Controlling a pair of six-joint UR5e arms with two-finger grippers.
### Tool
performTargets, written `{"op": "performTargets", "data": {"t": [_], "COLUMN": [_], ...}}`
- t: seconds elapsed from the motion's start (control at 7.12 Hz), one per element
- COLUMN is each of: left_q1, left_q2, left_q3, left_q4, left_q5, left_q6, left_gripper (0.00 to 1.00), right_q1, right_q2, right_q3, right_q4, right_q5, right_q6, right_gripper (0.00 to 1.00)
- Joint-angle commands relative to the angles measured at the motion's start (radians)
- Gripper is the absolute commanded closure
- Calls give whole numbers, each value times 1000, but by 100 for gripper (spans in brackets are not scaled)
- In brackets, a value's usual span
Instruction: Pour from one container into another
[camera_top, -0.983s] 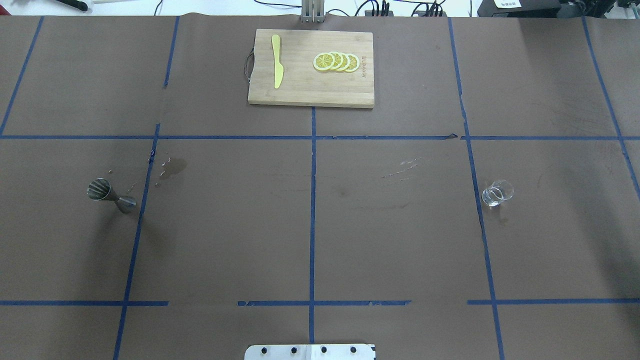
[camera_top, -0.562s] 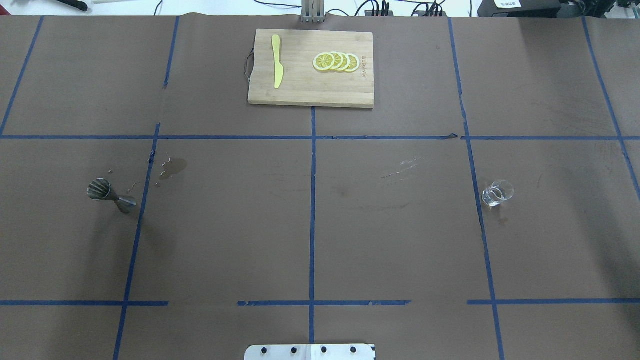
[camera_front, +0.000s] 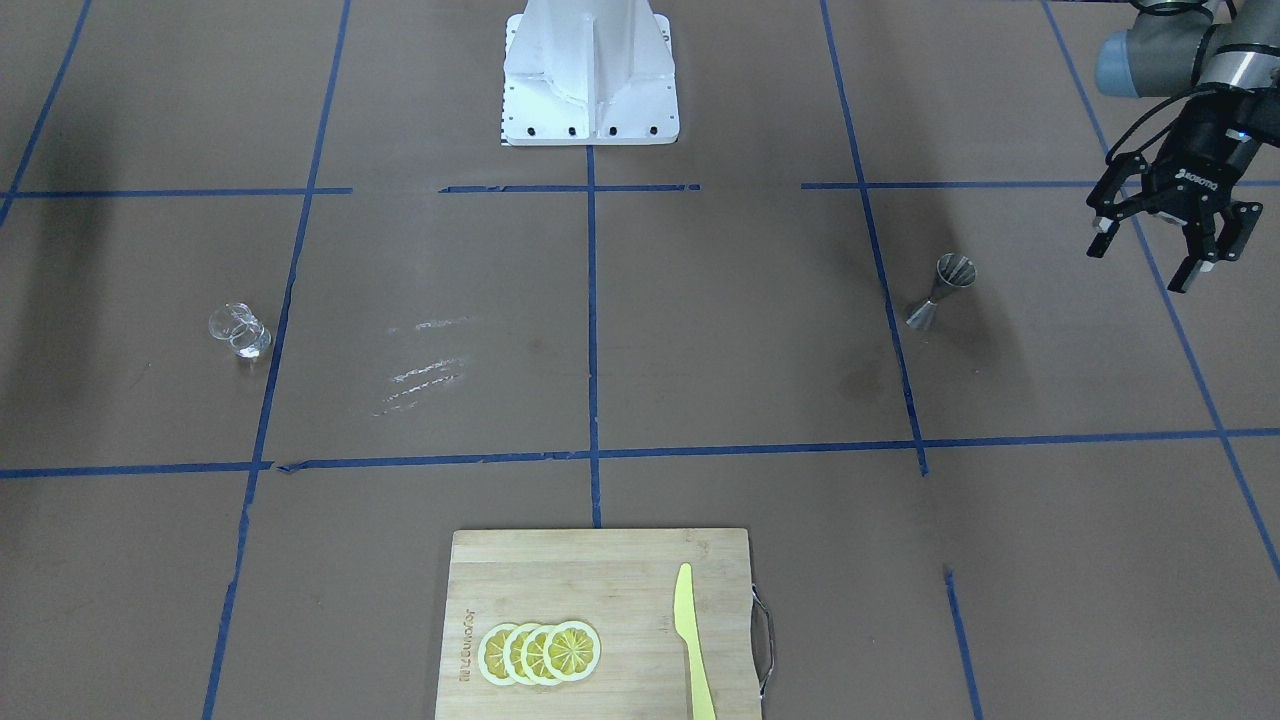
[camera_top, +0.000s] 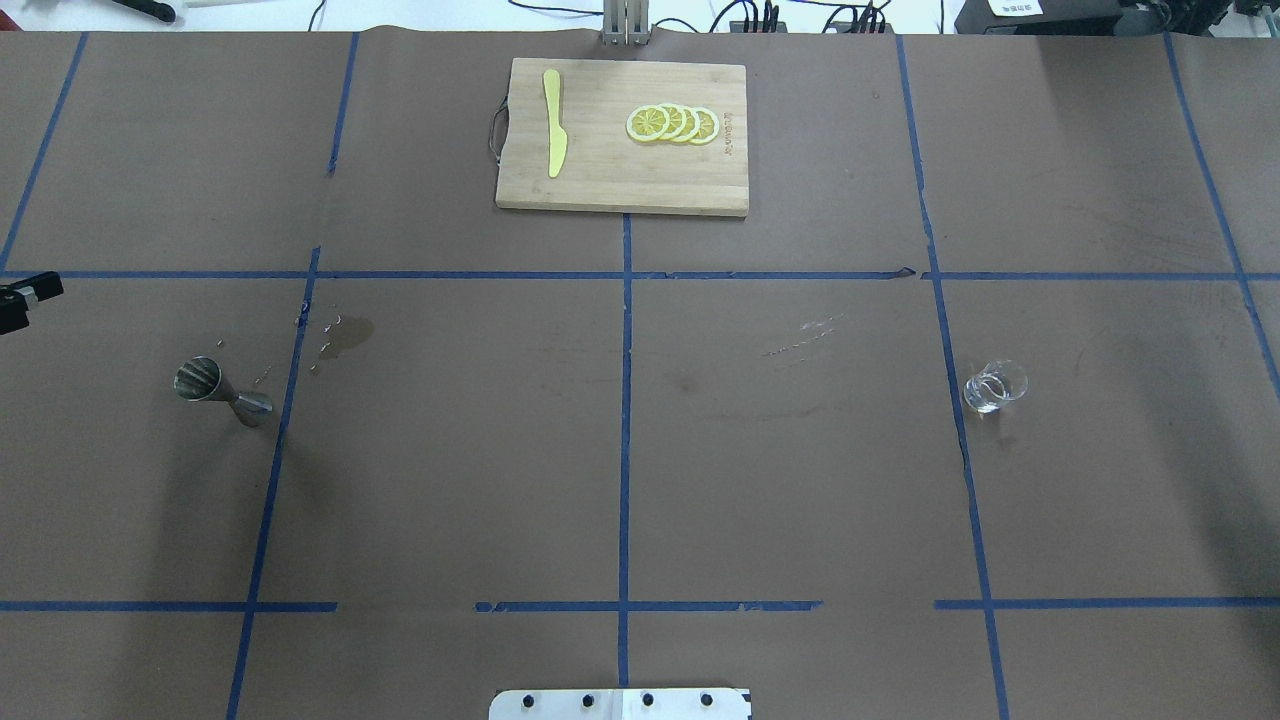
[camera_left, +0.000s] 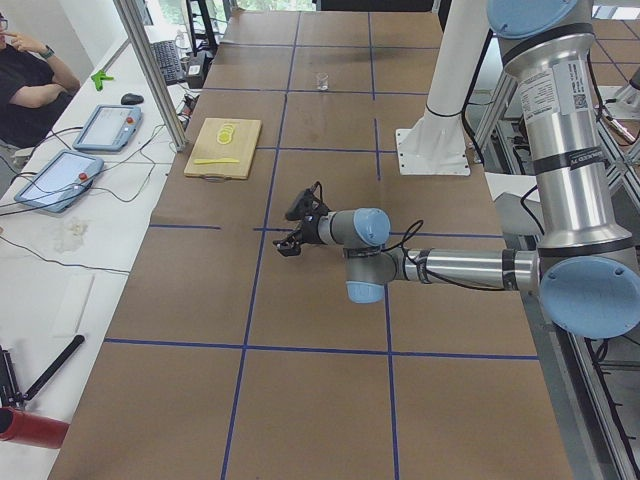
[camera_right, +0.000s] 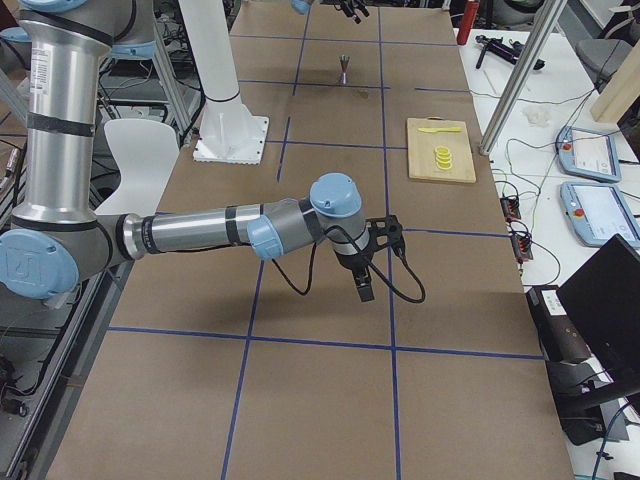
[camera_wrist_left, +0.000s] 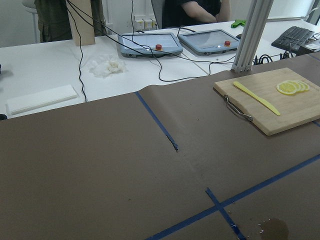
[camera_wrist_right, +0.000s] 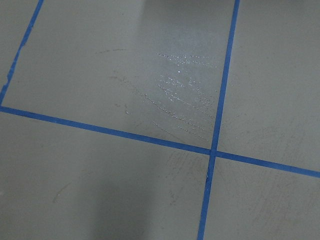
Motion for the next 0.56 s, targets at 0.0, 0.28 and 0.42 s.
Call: {"op": "performTargets", "data": {"t": [0.0,0.28,0.42], "left_q1": [184,340,437], "left_q2": [5,6,11], "left_q3": [-35,-35,-35], "left_q4": [-6,-4,-3], "left_q5": [273,493,615], "left_q6": [-25,-28,-32], "left_gripper": [0,0,0], "right_q1": [0,0,0], "right_q2": [-1,-2,-2], "right_q3": [0,0,0], "right_q4": [0,0,0], "right_q5": [0,0,0], "right_q6": [-1,1,-1], "right_gripper": [0,0,0]}}
